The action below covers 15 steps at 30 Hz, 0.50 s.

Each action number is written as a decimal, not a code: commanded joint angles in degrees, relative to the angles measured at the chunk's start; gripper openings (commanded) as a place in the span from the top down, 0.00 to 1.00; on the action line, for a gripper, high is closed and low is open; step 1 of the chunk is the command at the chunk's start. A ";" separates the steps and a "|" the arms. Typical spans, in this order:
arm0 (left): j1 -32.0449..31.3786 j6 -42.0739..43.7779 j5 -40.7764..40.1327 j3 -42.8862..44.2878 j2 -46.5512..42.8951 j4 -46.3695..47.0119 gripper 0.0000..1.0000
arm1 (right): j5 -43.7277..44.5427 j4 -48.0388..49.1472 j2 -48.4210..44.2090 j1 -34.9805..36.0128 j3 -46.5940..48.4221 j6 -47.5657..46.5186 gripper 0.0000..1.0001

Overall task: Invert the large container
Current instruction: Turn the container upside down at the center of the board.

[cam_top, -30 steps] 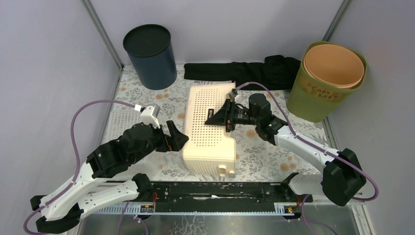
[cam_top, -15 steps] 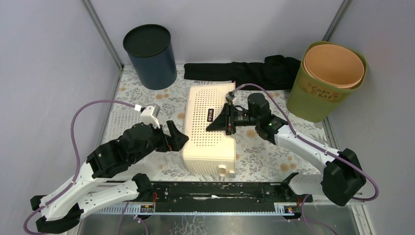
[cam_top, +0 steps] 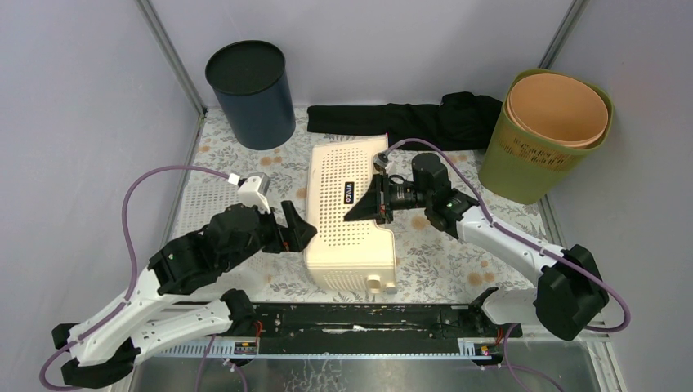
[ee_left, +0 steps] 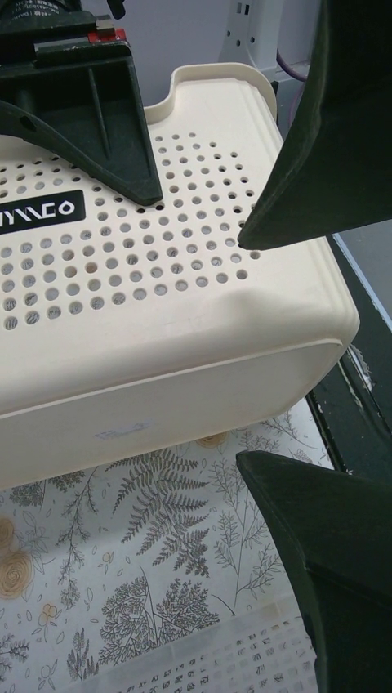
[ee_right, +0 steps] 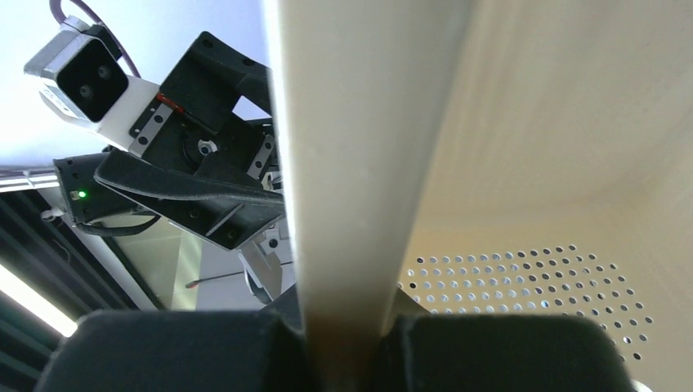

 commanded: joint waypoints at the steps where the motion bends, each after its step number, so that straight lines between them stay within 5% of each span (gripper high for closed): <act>1: 0.07 0.61 -1.10 1.03 0.41 1.02 0.00 | -3.14 10.50 -0.63 -0.10 1.92 5.05 1.00; 9: 0.12 1.56 -1.07 5.02 -0.27 -0.63 0.00 | -2.60 22.85 -0.11 -0.10 2.91 13.83 1.00; 15: 0.11 3.94 -4.21 17.22 -0.36 -5.32 0.00 | -1.69 36.14 4.19 -0.10 4.91 20.89 1.00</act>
